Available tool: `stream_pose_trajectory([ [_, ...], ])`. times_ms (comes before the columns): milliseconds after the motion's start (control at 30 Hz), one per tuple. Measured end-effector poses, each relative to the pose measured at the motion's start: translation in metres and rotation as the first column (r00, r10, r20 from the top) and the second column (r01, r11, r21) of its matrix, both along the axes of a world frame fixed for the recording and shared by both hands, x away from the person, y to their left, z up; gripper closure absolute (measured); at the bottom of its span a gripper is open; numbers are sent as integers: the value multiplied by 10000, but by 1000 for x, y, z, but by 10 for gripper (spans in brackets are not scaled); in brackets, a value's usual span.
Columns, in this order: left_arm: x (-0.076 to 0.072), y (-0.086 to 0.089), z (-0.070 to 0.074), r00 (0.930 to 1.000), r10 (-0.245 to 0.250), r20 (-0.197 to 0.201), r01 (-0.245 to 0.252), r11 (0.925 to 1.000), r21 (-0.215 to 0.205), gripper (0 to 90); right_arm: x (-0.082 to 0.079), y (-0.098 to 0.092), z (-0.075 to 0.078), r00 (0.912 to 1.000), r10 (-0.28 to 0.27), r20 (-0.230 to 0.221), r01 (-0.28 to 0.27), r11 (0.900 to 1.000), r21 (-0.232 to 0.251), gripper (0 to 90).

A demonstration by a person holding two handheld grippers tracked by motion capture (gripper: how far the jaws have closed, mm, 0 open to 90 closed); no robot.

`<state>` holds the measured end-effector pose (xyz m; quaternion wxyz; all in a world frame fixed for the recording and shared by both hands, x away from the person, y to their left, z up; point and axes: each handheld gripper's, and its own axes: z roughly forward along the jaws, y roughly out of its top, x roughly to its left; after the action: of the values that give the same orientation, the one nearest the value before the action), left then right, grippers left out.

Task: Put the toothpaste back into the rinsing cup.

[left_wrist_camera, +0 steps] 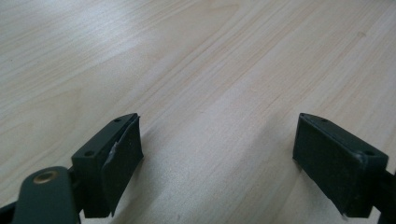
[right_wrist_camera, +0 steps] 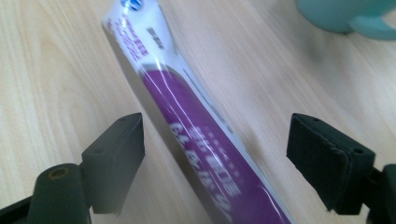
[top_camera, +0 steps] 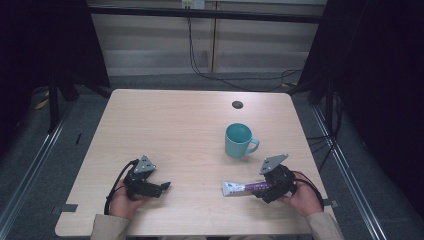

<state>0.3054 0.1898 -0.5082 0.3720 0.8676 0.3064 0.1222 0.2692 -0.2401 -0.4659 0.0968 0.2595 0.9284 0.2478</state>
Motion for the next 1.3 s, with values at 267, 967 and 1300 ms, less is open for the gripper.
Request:
stream_pose_trajectory([
  [267, 0, 0, 0, 10000, 5, -5, -5, 10000, 3, 152, 5, 24, 2, 9966, 763, -307, -784, 9941, -751, 240],
  [967, 0, 0, 0, 10000, 3, 3, -3, 10000, -7, 153, 22, 49, -4, 9734, 1188, -1958, -1565, 9692, -1899, 491],
  [1300, 0, 0, 0, 10000, -7, 20, 7, 10000, -46, 155, 25, 51, -1, 9699, 730, -2324, -1267, 9661, -2251, 754],
])
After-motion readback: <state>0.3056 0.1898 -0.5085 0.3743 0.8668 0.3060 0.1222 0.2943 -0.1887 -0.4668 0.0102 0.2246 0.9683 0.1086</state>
